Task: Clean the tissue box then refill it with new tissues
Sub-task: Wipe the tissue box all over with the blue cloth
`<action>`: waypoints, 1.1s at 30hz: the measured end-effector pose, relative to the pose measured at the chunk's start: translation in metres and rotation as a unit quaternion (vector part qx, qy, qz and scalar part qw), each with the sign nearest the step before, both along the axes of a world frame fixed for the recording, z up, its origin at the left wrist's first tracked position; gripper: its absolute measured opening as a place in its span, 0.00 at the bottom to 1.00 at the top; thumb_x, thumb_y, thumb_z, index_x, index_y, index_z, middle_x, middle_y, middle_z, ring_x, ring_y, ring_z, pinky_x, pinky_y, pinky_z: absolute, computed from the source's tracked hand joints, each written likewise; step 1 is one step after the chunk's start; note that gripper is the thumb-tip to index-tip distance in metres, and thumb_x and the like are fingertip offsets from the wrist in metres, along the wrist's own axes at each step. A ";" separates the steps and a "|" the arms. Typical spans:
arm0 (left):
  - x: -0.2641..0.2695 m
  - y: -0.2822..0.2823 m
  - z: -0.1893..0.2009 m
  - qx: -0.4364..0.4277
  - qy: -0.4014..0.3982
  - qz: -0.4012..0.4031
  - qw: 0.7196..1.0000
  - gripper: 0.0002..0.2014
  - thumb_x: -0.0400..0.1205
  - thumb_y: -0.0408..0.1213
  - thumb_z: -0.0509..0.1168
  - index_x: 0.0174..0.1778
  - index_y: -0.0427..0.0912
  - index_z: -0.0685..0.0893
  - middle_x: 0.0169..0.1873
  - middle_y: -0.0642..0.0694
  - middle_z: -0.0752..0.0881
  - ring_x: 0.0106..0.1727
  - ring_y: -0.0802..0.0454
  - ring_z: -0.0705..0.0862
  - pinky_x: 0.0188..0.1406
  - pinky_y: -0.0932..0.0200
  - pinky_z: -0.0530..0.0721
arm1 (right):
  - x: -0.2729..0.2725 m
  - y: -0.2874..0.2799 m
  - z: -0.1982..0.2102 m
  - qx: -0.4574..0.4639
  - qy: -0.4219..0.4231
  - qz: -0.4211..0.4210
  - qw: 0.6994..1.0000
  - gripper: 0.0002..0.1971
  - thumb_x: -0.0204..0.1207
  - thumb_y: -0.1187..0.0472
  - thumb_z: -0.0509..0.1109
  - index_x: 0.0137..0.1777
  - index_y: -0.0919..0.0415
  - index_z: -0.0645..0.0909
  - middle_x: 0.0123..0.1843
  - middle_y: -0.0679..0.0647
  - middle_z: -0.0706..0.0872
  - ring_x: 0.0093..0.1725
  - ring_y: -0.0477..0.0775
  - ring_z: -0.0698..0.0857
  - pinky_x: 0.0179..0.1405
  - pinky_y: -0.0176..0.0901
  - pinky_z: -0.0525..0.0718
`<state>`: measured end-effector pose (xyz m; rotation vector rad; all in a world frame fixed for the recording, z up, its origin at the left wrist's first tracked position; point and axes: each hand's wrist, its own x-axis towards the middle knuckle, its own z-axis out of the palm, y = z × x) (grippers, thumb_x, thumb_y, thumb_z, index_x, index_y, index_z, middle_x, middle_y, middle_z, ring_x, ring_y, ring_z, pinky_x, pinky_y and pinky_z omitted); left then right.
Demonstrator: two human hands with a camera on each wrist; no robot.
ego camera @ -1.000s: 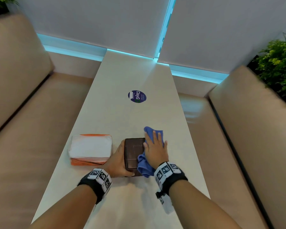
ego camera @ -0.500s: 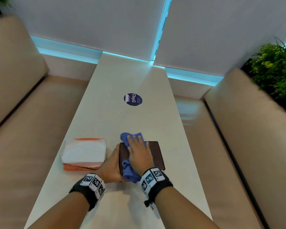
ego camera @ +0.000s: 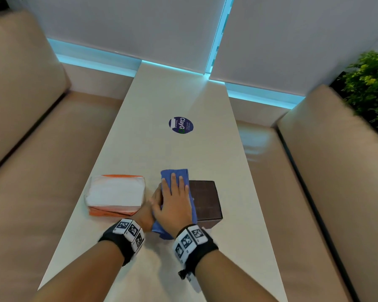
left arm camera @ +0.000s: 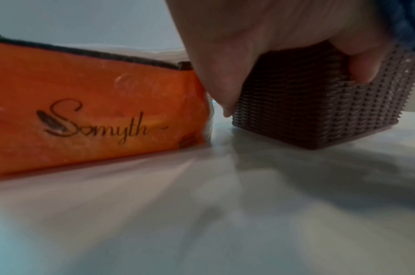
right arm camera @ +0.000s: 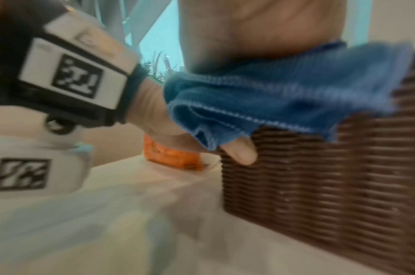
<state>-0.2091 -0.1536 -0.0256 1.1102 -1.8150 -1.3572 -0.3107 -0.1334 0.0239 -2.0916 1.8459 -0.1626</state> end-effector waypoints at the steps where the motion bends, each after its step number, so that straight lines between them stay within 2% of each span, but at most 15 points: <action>1: -0.001 0.000 0.000 -0.017 -0.003 0.004 1.000 0.62 0.56 0.58 0.79 0.79 0.46 0.48 0.78 0.50 0.59 0.77 0.74 0.59 0.77 0.74 0.60 | -0.005 -0.005 0.000 -0.001 -0.003 0.016 1.000 0.32 0.82 0.44 0.45 0.84 0.55 0.51 0.87 0.56 0.44 0.86 0.58 0.40 0.83 0.53 0.36; 3: -0.004 -0.002 0.000 -0.032 -0.008 -0.002 0.999 0.62 0.57 0.60 0.80 0.79 0.52 0.47 0.80 0.51 0.58 0.80 0.64 0.60 0.80 0.65 0.62 | -0.022 -0.017 0.000 -0.001 0.012 0.026 1.000 0.28 0.85 0.49 0.48 0.84 0.52 0.50 0.87 0.53 0.46 0.86 0.54 0.42 0.84 0.55 0.39; 5: -0.007 -0.003 0.000 -0.016 0.007 0.007 1.000 0.57 0.55 0.52 0.84 0.74 0.61 0.54 0.75 0.52 0.67 0.76 0.60 0.70 0.76 0.58 0.71 | -0.043 -0.027 -0.002 -0.006 0.029 -0.011 1.000 0.27 0.86 0.51 0.48 0.84 0.51 0.50 0.87 0.52 0.48 0.86 0.54 0.44 0.84 0.57 0.43; 7: -0.009 -0.005 -0.003 0.002 0.015 0.018 1.000 0.55 0.54 0.46 0.86 0.72 0.58 0.59 0.70 0.49 0.72 0.70 0.60 0.76 0.70 0.55 0.79 | -0.063 -0.035 -0.003 -0.017 0.036 -0.074 0.996 0.27 0.86 0.52 0.48 0.84 0.52 0.51 0.87 0.54 0.50 0.86 0.56 0.46 0.84 0.59 0.47; 10: -0.009 -0.008 -0.003 -0.002 0.007 0.016 1.000 0.53 0.55 0.36 0.84 0.68 0.65 0.57 0.67 0.50 0.74 0.65 0.71 0.76 0.60 0.75 0.78 | -0.085 -0.042 -0.005 -0.022 0.028 -0.139 0.990 0.26 0.86 0.54 0.48 0.83 0.54 0.54 0.86 0.56 0.53 0.85 0.58 0.50 0.83 0.58 0.56; 12: -0.010 -0.013 -0.006 -0.007 -0.001 0.017 1.000 0.54 0.56 0.31 0.83 0.66 0.67 0.56 0.66 0.51 0.73 0.63 0.77 0.75 0.56 0.82 0.75 | -0.090 -0.043 -0.004 -0.019 -0.011 -0.175 0.984 0.25 0.86 0.55 0.49 0.83 0.55 0.55 0.85 0.57 0.56 0.84 0.60 0.55 0.81 0.54 0.63; 14: -0.011 -0.015 -0.006 -0.007 -0.004 0.010 1.000 0.54 0.56 0.29 0.83 0.68 0.65 0.55 0.66 0.49 0.73 0.64 0.76 0.74 0.56 0.82 0.75 | -0.091 -0.043 0.000 -0.010 -0.078 -0.237 0.968 0.25 0.86 0.55 0.51 0.83 0.55 0.55 0.82 0.60 0.62 0.79 0.63 0.67 0.73 0.52 0.73; 16: -0.010 -0.018 -0.005 -0.008 -0.005 0.000 1.000 0.55 0.56 0.28 0.83 0.72 0.54 0.55 0.67 0.45 0.73 0.65 0.75 0.74 0.57 0.82 0.74 | -0.097 -0.044 0.003 -0.002 -0.121 -0.287 0.950 0.25 0.86 0.55 0.53 0.82 0.58 0.58 0.76 0.63 0.71 0.69 0.66 0.77 0.63 0.52 0.78; 19: -0.010 -0.023 -0.004 0.000 -0.018 -0.024 1.000 0.56 0.58 0.25 0.82 0.75 0.46 0.53 0.67 0.46 0.71 0.63 0.78 0.72 0.57 0.87 0.69 | -0.118 -0.050 0.008 0.021 -0.194 -0.265 0.944 0.20 0.86 0.59 0.54 0.75 0.64 0.69 0.70 0.65 0.79 0.67 0.67 0.79 0.61 0.50 0.76; 22: -0.008 -0.029 -0.002 0.007 -0.031 -0.038 0.999 0.57 0.58 0.24 0.81 0.76 0.44 0.51 0.67 0.47 0.70 0.65 0.64 0.73 0.57 0.88 0.68 | -0.150 -0.041 0.006 0.099 -0.276 -0.223 0.930 0.17 0.87 0.60 0.53 0.71 0.63 0.74 0.62 0.63 0.82 0.57 0.58 0.83 0.58 0.47 0.76; 24: -0.007 -0.032 -0.003 0.015 -0.036 -0.045 0.998 0.58 0.58 0.23 0.81 0.77 0.42 0.50 0.66 0.48 0.70 0.65 0.60 0.74 0.57 0.87 0.68 | -0.169 -0.029 -0.007 0.138 -0.237 -0.219 0.936 0.14 0.86 0.62 0.55 0.66 0.59 0.78 0.58 0.61 0.84 0.50 0.55 0.83 0.55 0.45 0.76; 26: -0.007 -0.035 -0.004 0.025 -0.039 -0.051 0.998 0.58 0.58 0.22 0.81 0.78 0.40 0.50 0.66 0.47 0.71 0.66 0.57 0.74 0.57 0.86 0.69 | -0.182 -0.016 -0.024 0.105 -0.182 -0.260 0.943 0.16 0.84 0.62 0.57 0.68 0.61 0.76 0.67 0.64 0.82 0.62 0.63 0.82 0.58 0.45 0.75; 28: -0.007 -0.039 -0.005 0.035 -0.042 -0.055 0.997 0.58 0.58 0.23 0.81 0.78 0.41 0.50 0.67 0.45 0.71 0.68 0.53 0.74 0.58 0.85 0.70 | -0.187 -0.008 -0.031 0.045 -0.175 -0.307 0.934 0.21 0.84 0.62 0.58 0.76 0.61 0.70 0.74 0.62 0.77 0.72 0.64 0.77 0.67 0.47 0.73; 31: -0.006 -0.045 -0.009 0.041 -0.046 -0.059 0.996 0.59 0.56 0.25 0.81 0.78 0.42 0.50 0.68 0.44 0.72 0.71 0.51 0.74 0.60 0.85 0.70 | -0.187 -0.004 -0.027 -0.014 -0.140 -0.311 0.940 0.25 0.84 0.60 0.59 0.81 0.57 0.63 0.77 0.61 0.73 0.75 0.65 0.73 0.73 0.53 0.71; 33: -0.006 -0.047 -0.009 0.042 -0.046 -0.058 0.996 0.60 0.56 0.27 0.81 0.79 0.41 0.50 0.68 0.44 0.71 0.71 0.50 0.73 0.60 0.85 0.69 | -0.185 -0.004 -0.027 0.019 -0.064 -0.285 0.956 0.27 0.84 0.51 0.58 0.82 0.51 0.58 0.81 0.60 0.67 0.78 0.66 0.67 0.75 0.59 0.67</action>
